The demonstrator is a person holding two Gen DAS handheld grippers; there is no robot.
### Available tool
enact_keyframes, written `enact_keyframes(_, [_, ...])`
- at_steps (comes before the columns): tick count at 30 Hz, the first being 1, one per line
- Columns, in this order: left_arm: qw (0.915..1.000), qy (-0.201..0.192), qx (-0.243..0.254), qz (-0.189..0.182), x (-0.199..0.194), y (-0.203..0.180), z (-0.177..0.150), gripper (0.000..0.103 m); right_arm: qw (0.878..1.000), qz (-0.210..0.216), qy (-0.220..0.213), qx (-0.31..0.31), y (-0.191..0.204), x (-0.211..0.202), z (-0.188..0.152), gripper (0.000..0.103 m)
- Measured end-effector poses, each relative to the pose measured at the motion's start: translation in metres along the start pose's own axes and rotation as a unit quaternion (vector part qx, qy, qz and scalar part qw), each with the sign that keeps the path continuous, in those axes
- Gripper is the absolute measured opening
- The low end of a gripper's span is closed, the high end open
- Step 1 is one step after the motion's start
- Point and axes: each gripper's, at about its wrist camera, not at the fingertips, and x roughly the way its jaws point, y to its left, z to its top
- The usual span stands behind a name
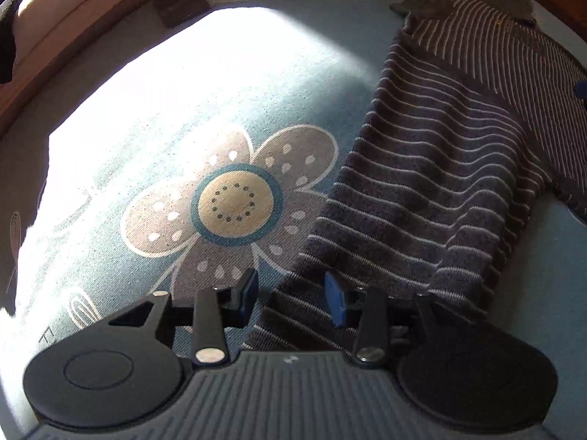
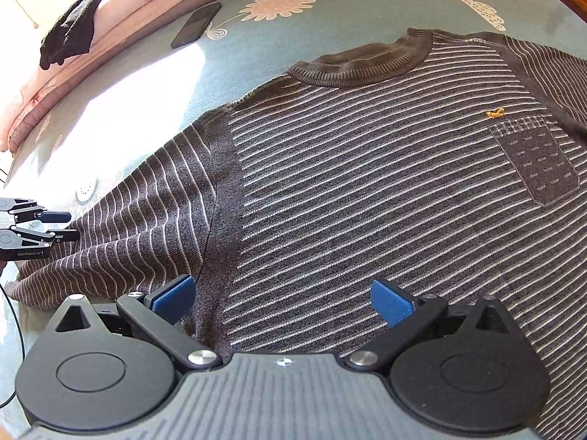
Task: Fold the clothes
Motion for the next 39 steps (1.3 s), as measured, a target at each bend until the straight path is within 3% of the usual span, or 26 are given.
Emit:
enact_keyframes(3, [0.9982, 0.004, -0.046, -0.038, 0.003, 0.013, -0.001, 0.04, 1.0, 0.004, 0.011, 0.003, 0.003, 0.008, 0.0, 0.103])
enact_keyframes(5, [0.9985, 0.011, -0.036, -0.04, 0.004, 0.007, -0.002, 0.035, 1.0, 0.004, 0.016, 0.0, 0.006, 0.012, -0.001, 0.103])
enact_keyframes(8, [0.9992, 0.027, 0.017, -0.023, 0.002, -0.017, -0.003, 0.033, 1.0, 0.003, 0.019, -0.007, 0.01, 0.016, 0.002, 0.103])
enact_keyframes(9, [0.9992, 0.029, 0.022, -0.018, 0.001, -0.023, -0.003, 0.024, 1.0, 0.004, 0.019, -0.008, 0.011, 0.017, 0.003, 0.103])
enact_keyframes(10, [0.9994, 0.029, 0.015, -0.013, 0.0, -0.025, -0.003, 0.009, 1.0, 0.004, 0.02, -0.009, 0.012, 0.018, 0.005, 0.103])
enact_keyframes(11, [0.9996, 0.028, 0.006, -0.007, -0.001, -0.027, -0.003, 0.003, 1.0, 0.004, 0.02, -0.009, 0.012, 0.019, 0.007, 0.103])
enact_keyframes(19, [0.9949, -0.051, -0.05, 0.071, -0.03, -0.025, 0.014, 0.003, 1.0, 0.003, 0.009, -0.013, 0.013, 0.019, 0.015, 0.103])
enact_keyframes(23, [0.9938, -0.02, -0.077, 0.077, 0.006, -0.001, 0.01, 0.01, 1.0, 0.005, 0.015, -0.017, 0.016, 0.024, 0.013, 0.103])
enact_keyframes(25, [0.9918, -0.029, -0.094, 0.082, 0.016, 0.002, 0.004, 0.014, 1.0, 0.008, 0.019, -0.022, 0.019, 0.025, 0.013, 0.103])
enact_keyframes(31, [0.9752, -0.086, -0.187, 0.082, -0.031, 0.013, -0.022, 0.023, 0.998, 0.025, 0.013, -0.053, 0.032, 0.02, 0.012, 0.103])
enact_keyframes(33, [0.9733, -0.089, -0.187, 0.099, -0.04, 0.009, -0.03, 0.024, 0.998, 0.028, 0.014, -0.058, 0.039, 0.022, 0.012, 0.103])
enact_keyframes(35, [0.9656, -0.09, -0.211, 0.123, -0.051, 0.009, -0.049, 0.024, 0.998, 0.035, 0.018, -0.058, 0.045, 0.024, 0.012, 0.103])
enact_keyframes(37, [0.9487, -0.097, -0.263, 0.146, -0.065, 0.031, -0.07, 0.024, 0.997, 0.042, 0.017, -0.058, 0.05, 0.025, 0.011, 0.103])
enact_keyframes(39, [0.9213, -0.107, -0.332, 0.172, -0.08, 0.044, -0.098, 0.024, 0.997, 0.046, 0.019, -0.061, 0.055, 0.026, 0.01, 0.103])
